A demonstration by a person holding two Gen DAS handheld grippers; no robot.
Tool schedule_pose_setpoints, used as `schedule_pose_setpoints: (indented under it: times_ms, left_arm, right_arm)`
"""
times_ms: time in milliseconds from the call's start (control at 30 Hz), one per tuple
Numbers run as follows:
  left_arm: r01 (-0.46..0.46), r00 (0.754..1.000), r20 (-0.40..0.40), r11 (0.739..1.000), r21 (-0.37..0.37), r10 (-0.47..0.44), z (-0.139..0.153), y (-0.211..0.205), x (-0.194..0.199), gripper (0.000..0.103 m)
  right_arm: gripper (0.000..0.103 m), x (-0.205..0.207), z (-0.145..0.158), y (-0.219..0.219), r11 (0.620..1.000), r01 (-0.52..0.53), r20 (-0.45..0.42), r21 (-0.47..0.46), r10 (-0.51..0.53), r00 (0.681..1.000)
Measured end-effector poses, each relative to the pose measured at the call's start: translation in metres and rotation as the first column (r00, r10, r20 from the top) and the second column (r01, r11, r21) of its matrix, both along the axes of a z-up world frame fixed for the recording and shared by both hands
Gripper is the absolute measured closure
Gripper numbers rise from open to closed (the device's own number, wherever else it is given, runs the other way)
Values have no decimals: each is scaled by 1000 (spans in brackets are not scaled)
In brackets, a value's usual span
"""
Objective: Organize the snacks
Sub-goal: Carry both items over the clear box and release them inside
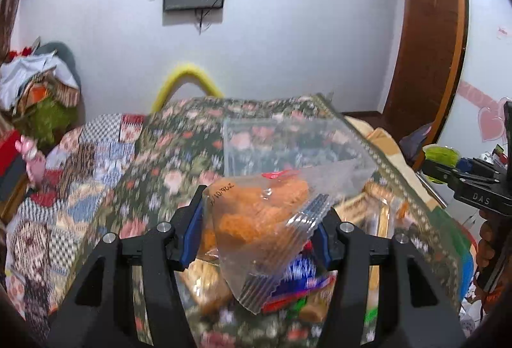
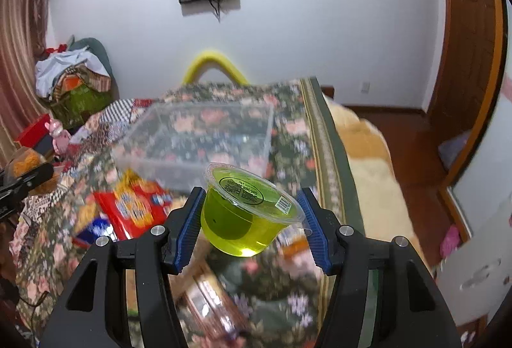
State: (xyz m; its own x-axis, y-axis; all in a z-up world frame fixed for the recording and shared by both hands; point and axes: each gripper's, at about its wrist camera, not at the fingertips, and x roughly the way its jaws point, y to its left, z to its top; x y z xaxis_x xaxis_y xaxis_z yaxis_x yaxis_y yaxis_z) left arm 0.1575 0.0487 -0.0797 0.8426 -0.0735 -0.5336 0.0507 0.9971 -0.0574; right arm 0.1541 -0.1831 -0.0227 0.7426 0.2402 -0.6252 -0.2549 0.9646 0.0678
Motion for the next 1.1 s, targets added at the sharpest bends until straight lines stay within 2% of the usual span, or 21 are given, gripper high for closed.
schedule_pose_setpoints:
  times_ms: [200,433,833,933,1100]
  left_arm:
    - [24,1000,6,1000,-6,-24,9,-7,38,46]
    - [35,999,-37,999,-34,-36,2,-12,83,46]
    - [13,987,-158,997,-75,-25,-29,-10,154,46]
    - [8,979,-204,998,-65,-21,-40,-9,169,46]
    - [55,963,-261,998,-38,-63,-58,-17,187,46]
  right_arm:
    - [48,20,14,15,1000,-18,72,-4,19,997]
    - [48,46,12,29,999,-39,78,1,39,996]
    - [48,99,-24,44,998,-60,-39,-1,60,997]
    - [48,111,-35,44,998,-62,-84,-8,61,995]
    - [48,122,-49,43,997,-76,-137,-27,72,988]
